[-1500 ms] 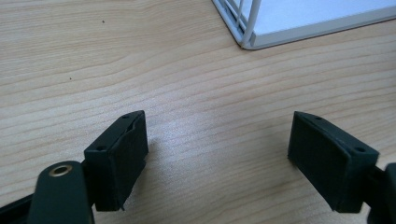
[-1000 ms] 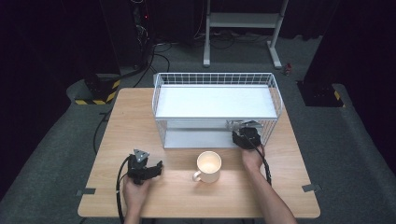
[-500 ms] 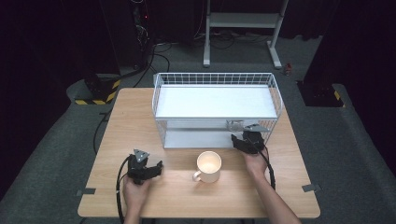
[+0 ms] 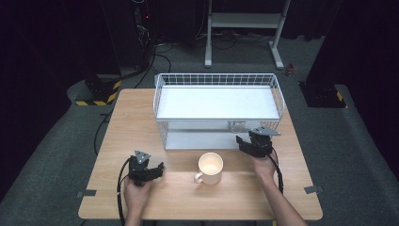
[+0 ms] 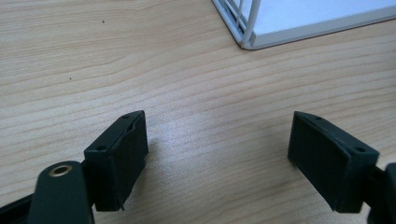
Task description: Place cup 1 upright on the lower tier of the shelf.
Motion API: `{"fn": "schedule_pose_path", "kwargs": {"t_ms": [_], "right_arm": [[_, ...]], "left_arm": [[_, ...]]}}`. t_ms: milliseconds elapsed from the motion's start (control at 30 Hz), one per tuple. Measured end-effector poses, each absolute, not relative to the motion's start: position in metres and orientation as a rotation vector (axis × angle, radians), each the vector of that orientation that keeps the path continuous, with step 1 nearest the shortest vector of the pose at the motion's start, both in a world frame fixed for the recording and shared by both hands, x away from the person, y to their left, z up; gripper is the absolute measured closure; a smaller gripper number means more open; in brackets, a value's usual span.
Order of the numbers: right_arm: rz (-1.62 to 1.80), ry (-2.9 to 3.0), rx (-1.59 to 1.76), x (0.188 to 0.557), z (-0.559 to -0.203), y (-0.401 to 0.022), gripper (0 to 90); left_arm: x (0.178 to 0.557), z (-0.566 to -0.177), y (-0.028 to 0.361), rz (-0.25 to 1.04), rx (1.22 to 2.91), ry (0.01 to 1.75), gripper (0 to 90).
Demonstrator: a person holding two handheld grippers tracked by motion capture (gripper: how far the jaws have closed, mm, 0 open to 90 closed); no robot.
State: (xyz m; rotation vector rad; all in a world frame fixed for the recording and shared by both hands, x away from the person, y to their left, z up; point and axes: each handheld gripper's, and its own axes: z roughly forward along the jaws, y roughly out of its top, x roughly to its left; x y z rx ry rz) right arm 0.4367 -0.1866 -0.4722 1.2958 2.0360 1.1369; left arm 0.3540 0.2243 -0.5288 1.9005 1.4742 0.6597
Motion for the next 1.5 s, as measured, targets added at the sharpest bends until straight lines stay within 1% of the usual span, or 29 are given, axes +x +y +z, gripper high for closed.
{"fn": "schedule_pose_path", "kwargs": {"t_ms": [233, 1500], "right_arm": [[1.164, 2.02, 1.287, 0.429, -0.466, -0.193, 38.9], [1.269, 1.951, 1.302, 0.402, -0.458, -0.235, 33.5]], "left_arm": [[0.354, -0.529, 0.224, 0.66, 1.9, 1.474, 20.1], [0.354, -0.529, 0.224, 0.659, 1.902, 1.474, 20.0]]}}
